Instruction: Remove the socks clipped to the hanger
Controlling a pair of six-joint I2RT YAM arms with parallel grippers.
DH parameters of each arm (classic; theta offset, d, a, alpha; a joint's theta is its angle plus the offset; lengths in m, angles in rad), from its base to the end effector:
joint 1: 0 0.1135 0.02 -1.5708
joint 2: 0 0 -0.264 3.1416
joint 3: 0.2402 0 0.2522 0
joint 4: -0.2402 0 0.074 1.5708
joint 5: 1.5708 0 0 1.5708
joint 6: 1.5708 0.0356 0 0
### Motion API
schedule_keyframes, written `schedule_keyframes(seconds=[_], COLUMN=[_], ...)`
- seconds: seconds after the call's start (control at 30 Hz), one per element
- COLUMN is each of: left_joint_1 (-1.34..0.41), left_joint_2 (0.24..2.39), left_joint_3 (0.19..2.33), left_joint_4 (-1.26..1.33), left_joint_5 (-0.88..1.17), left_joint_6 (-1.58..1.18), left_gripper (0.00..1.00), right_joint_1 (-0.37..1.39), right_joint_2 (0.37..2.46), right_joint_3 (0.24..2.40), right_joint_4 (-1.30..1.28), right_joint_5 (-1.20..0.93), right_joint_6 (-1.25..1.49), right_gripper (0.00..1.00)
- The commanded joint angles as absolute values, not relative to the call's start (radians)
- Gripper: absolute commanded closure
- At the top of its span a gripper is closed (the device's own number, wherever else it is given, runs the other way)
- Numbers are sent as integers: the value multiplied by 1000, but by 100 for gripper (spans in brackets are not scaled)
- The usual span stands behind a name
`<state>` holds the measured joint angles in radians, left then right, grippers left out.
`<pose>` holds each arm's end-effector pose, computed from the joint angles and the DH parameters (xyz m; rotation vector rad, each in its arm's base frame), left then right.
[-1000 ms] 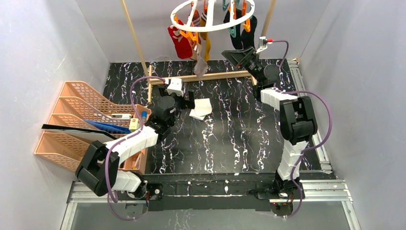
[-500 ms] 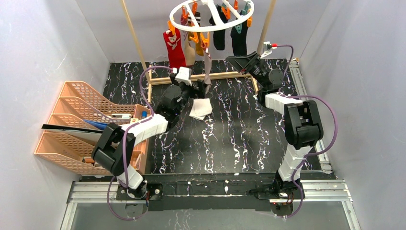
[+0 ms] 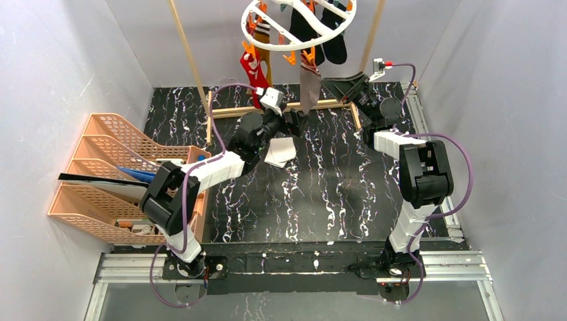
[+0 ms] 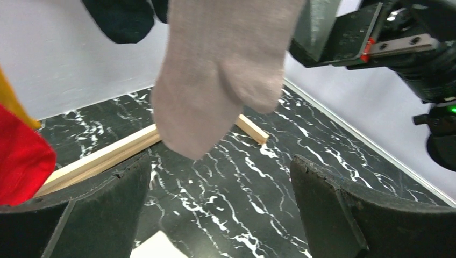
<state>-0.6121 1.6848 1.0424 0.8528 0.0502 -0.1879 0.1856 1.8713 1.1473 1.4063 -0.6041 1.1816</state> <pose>0.3175 -0.2251 0.2999 0.3361 1.3549 -0.7039 0.3909 0.0940 0.3135 -0.0932 1.1389 1.4996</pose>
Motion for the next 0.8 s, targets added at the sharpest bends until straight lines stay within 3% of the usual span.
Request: schedule_keyframes(seconds=[0.0, 0.53, 0.77], left_joint_1=[-642, -697, -696], left_joint_2=[1703, 1864, 1862], left_joint_3=[1098, 1203, 1174], left_joint_4=[886, 943, 972], left_joint_5=[125, -58, -66], left_joint_6=[-203, -170, -157], left_gripper=[2, 2, 2], right_joint_1=[178, 173, 175], right_joint_2=[1821, 1795, 1799], right_joint_3=[1144, 1175, 1179], right_joint_4=[1473, 1431, 1422], right_joint_5=[-615, -630, -638], right_joint_6=[1187, 1183, 1191], right_gripper=[11, 14, 31])
